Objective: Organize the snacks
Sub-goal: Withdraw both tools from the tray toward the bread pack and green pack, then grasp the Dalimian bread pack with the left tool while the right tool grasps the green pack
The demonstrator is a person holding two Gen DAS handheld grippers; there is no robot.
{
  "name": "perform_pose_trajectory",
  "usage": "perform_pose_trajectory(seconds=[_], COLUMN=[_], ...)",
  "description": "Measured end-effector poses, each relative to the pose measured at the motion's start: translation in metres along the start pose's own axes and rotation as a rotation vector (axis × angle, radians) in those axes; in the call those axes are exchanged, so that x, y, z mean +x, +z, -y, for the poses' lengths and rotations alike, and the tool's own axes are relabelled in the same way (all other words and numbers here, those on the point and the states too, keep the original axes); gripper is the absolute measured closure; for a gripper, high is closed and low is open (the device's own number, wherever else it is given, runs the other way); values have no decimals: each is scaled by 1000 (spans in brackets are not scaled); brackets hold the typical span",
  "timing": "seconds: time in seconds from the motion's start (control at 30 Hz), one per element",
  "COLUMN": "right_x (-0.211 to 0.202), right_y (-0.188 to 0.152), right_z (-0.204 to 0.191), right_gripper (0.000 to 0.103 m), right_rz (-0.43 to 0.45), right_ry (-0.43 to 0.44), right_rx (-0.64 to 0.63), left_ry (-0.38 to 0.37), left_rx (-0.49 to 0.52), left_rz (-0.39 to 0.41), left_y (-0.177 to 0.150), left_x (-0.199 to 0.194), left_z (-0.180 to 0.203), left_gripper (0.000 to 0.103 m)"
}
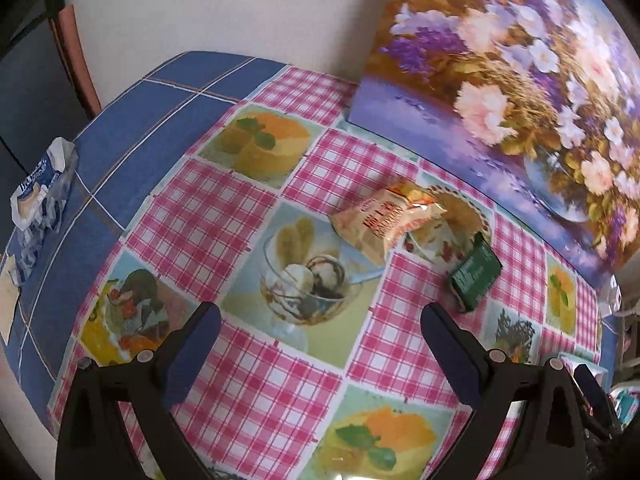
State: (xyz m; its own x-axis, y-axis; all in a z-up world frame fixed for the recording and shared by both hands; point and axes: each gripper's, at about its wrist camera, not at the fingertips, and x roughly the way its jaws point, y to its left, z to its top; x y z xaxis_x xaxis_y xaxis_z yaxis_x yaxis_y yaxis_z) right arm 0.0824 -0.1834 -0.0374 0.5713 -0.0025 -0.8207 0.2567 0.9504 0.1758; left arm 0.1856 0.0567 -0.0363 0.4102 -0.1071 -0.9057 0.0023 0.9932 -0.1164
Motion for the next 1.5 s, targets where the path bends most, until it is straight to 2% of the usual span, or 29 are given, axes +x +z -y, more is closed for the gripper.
perform_pose_trajectory(seconds=[0.23,0.3,0.37,0.6,0.77,0.93,1.07,1.13,1.17,1.2,1.3,1.33,1.37,1.4,1.47,1.5], right_x=[31,40,50,75,93,114,129,135,137,139,142,142,142,142,140,139], right_y=[9,10,11,23,40,51,53,53,52,52,53,53,53,53,52,52], right_z=[-5,-6,-9,-23,-36,-47,-54,-58,-60,-62,-66,-67,-67,-68,-67,-66], right_gripper=[0,0,0,0,0,0,0,0,0,0,1,5,8,12,16,22], right_rz=[-20,-28,-40,-54,-68,-100,-123,-130,-134,-131,-130,-130,-128,-98,-91,-90], right_ry=[19,17,17,43,58,23,8,-5,-11,-22,-34,-37,-46,-61,-67,-63], right_rx=[7,1,-9,-14,-3,-16,-32,-50,-59,-72,-88,-92,-100,-111,-115,-113], left_ry=[-50,-35,-21,-41,-106,-88,-105,-102,-100,-99,-113,-117,-124,-125,-126,-125], left_rx=[15,37,91,224,236,297,316,323,324,321,309,306,292,287,281,278], left_rz=[10,2,14,15,-4,3,1,-10,-15,-20,-33,-37,-36,-40,-37,-37], left_y=[12,16,22,44,60,69,69,69,69,69,67,67,66,66,65,65], left_x=[16,25,30,46,60,75,85,92,95,98,102,104,105,106,105,104], left_z=[-9,-9,-5,12,23,42,51,54,55,56,56,56,56,55,56,55], left_gripper=[3,3,3,3,3,3,5,13,24,27,30,34,47,52,53,58])
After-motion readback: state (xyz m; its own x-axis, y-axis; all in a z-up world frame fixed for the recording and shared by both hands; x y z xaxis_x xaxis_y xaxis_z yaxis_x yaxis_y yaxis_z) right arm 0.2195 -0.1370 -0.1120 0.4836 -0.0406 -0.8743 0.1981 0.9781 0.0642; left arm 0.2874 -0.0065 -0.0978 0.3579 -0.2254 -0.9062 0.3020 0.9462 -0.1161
